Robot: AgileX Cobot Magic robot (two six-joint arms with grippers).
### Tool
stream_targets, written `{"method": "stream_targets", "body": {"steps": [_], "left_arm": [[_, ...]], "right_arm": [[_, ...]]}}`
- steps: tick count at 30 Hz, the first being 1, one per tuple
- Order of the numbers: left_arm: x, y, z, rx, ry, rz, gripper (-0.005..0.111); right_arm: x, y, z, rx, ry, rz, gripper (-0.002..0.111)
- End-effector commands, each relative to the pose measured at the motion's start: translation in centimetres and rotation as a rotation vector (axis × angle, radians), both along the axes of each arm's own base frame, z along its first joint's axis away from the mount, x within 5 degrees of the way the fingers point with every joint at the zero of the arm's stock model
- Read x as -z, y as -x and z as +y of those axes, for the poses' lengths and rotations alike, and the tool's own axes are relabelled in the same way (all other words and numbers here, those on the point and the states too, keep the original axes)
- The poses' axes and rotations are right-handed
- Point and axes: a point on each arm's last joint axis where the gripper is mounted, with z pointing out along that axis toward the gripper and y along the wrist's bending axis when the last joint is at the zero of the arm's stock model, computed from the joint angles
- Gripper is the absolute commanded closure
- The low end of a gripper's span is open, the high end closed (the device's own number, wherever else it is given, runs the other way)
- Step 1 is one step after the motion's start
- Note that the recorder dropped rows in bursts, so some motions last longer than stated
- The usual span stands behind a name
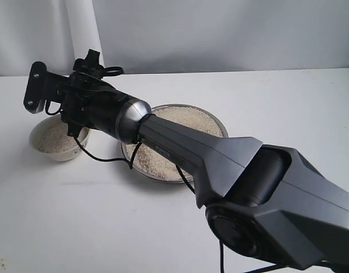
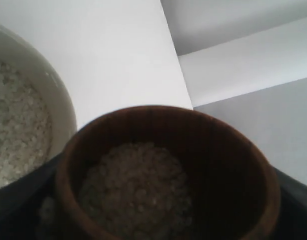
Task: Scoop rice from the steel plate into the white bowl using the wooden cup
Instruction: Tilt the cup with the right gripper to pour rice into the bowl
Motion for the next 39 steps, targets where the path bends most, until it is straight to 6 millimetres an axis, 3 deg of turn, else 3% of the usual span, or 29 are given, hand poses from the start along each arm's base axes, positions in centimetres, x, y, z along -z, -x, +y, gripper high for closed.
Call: {"method": "stream_targets", "body": {"steps": [1, 11, 22, 30, 39], "left_arm": [[-0.1, 0.0, 0.0, 0.006, 0.007, -0.010, 0.107], [-0.1, 0.0, 0.0, 0.006, 0.007, -0.010, 0.107], [-0.1, 0.0, 0.0, 0.006, 0.007, -0.010, 0.107], [-0.1, 0.0, 0.0, 0.006, 0.007, -0.010, 0.107], [-0.1, 0.0, 0.0, 0.006, 0.007, -0.010, 0.107]], "right_arm": [[-0.6, 0.0, 0.2, -0.063, 0.065, -0.067, 0.108], [0.9, 0.4, 1.0, -0.144, 0.256, -0.191, 0.108], [0.9, 1.3, 2.0, -0.305, 0.507, -0.341, 0.108], [0.9, 1.6, 2.4, -0.368, 0.570, -0.387, 0.108], [2.8, 1.5, 2.4, -0.425, 0.679, -0.404, 0.108]]}}
